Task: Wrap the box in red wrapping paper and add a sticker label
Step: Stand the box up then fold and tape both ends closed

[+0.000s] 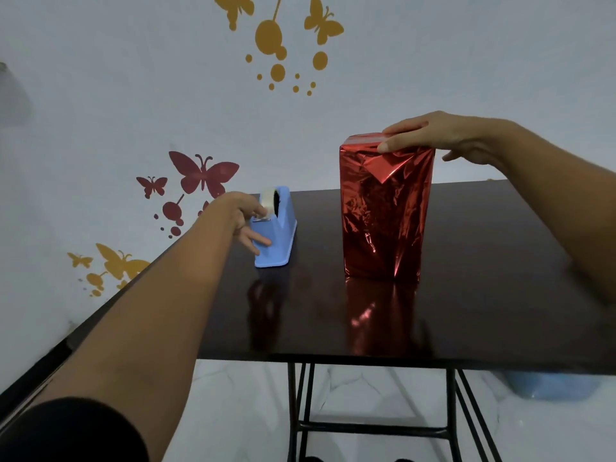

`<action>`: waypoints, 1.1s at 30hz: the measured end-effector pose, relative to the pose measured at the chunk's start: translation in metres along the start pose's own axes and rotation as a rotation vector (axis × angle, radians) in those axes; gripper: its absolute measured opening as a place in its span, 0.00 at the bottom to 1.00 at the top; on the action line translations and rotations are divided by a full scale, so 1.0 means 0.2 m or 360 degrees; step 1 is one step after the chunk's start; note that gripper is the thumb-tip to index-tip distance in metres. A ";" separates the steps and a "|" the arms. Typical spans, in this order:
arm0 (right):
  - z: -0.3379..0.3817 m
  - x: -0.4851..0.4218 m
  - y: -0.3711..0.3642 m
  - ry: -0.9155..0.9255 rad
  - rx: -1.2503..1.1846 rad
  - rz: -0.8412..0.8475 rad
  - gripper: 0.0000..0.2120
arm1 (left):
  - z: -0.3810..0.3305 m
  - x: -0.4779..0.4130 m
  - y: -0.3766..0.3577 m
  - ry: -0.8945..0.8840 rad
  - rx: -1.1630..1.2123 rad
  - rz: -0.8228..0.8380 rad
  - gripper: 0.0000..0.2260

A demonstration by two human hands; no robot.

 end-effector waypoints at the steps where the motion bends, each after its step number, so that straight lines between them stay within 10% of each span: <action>1: -0.01 0.00 0.00 -0.0015 -0.0002 -0.0010 0.31 | 0.01 -0.01 -0.02 -0.0007 0.0135 0.0034 0.24; 12: -0.02 0.01 0.00 -0.0024 -0.0074 -0.0051 0.27 | -0.01 -0.03 -0.13 -0.0211 0.0765 0.0280 0.15; 17: -0.02 0.01 0.00 -0.0031 -0.0090 -0.0069 0.26 | 0.02 -0.03 -0.16 -0.0426 0.0828 0.0257 0.28; 33: -0.02 -0.01 0.00 -0.0033 -0.0119 -0.0096 0.27 | 0.21 -0.06 -0.13 -0.0606 0.0999 -0.0696 0.15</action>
Point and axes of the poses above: each hand's wrist, its own x-axis away from the middle knuckle, its own y-axis out of the back of the hand, z = x × y, the point moved 10 cm from there along -x, towards the middle knuckle, and after that the axes turned 1 degree about -x, right-handed, at the moved point
